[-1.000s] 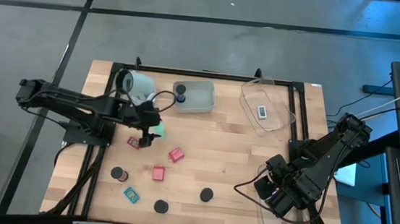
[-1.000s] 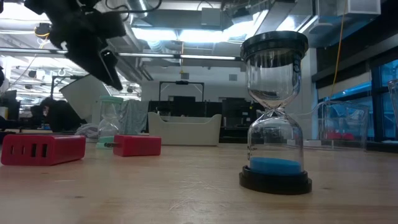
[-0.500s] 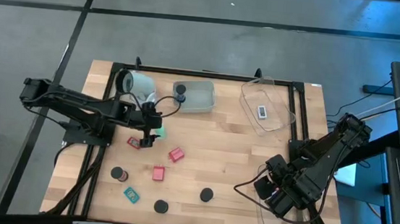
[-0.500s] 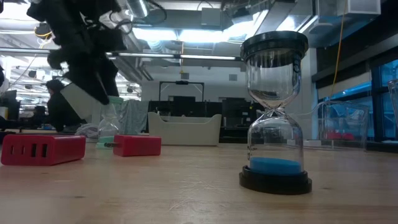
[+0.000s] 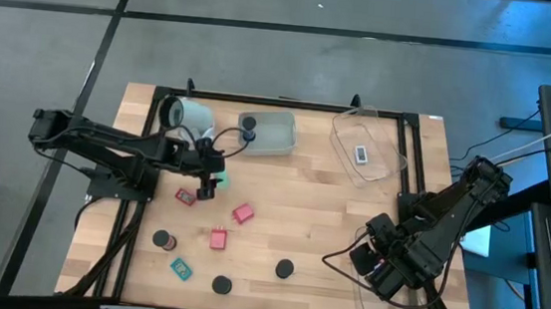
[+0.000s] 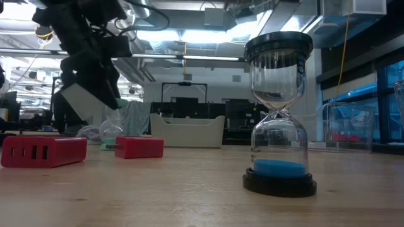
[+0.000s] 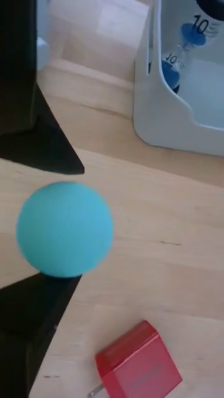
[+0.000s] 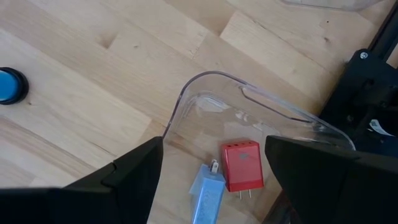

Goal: Pick & Place Office items
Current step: Put the green hourglass into the gray bin

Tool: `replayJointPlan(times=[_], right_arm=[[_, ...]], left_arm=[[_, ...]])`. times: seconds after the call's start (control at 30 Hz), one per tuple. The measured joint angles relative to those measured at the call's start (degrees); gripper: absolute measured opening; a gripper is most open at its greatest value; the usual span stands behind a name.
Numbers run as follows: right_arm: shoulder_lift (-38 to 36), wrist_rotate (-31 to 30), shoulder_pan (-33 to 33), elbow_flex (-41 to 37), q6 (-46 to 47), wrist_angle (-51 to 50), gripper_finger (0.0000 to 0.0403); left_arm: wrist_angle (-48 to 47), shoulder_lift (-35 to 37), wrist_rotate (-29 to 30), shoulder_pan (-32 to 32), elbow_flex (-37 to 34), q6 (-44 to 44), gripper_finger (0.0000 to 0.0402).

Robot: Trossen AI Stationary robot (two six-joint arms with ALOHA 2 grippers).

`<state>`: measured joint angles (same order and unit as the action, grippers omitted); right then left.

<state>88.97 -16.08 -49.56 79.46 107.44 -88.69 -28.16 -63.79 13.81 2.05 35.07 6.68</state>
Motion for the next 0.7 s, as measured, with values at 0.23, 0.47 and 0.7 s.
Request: replayJointPlan(times=[0.23,0.47,0.7], right_arm=[[0.0,0.0,0.0,0.0,0.0,0.0,0.0286],[0.0,0.0,0.0,0.0,-1.6,0.0,0.0286],[0.0,-1.6,0.0,0.0,-2.9,0.0,0.0286]], left_arm=[[0.0,0.0,-0.3,0.0,1.2,3.9,0.0197],[0.4,0.4,0.0,0.0,7.2,2.7,0.0197],[11.9,0.4,7.0,0.1,11.5,-6.9,0.0197]])
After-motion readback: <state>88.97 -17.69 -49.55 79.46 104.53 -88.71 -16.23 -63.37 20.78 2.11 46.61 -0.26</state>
